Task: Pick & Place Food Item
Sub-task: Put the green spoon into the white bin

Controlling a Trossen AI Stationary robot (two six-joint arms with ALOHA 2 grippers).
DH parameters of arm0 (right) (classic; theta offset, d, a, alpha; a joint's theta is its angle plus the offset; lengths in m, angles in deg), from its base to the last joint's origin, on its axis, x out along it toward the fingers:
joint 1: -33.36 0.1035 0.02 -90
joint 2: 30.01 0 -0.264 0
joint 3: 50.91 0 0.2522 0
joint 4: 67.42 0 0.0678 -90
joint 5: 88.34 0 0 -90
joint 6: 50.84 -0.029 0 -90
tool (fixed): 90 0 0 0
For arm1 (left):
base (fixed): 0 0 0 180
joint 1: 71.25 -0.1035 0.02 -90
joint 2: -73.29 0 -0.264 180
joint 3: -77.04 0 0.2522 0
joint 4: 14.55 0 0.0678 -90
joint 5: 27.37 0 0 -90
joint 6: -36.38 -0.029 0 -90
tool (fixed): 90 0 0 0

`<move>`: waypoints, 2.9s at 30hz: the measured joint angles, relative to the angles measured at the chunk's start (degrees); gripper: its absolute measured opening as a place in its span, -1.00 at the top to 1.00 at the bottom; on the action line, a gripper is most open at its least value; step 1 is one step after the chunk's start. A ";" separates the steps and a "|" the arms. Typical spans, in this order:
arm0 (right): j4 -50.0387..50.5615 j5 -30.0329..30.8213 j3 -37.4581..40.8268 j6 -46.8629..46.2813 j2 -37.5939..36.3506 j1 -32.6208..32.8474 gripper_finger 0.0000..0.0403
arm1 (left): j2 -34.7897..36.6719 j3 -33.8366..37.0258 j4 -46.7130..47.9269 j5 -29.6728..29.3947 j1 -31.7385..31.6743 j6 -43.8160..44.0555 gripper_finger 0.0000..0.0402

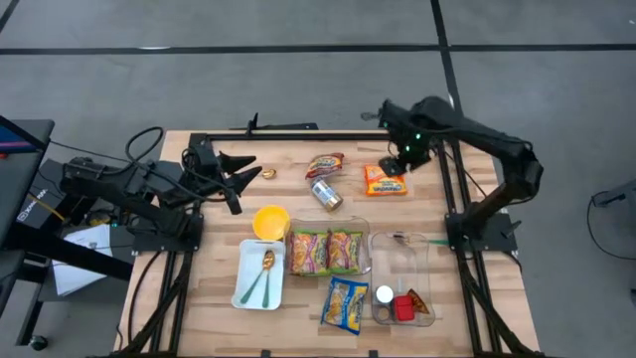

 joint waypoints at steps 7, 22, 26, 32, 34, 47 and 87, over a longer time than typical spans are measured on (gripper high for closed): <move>-1.82 -0.09 18.23 -8.97 -1.12 0.06 0.13 | 0.00 0.00 0.00 0.00 0.00 0.22 0.25; -18.39 -8.28 29.15 -35.61 -2.27 5.88 0.22 | 0.00 0.00 1.71 -0.07 0.00 0.06 0.25; -17.26 -9.60 29.16 -38.04 0.54 7.52 0.17 | 0.00 0.00 1.70 -0.07 0.00 -0.73 0.25; -17.34 -14.25 29.16 -40.43 6.81 10.88 0.11 | 0.00 -0.02 1.70 0.59 0.00 -1.63 0.25; -17.89 -15.32 29.16 -40.46 9.01 12.02 0.08 | 0.00 -0.02 1.67 1.26 0.00 -1.69 0.25; -24.38 -17.47 29.09 -43.90 13.14 16.85 0.03 | 0.00 -0.02 1.70 2.56 0.00 -1.72 0.25; -27.08 -18.93 33.25 -42.97 13.11 16.95 0.18 | 0.00 -0.04 1.27 2.50 -0.44 -3.01 0.25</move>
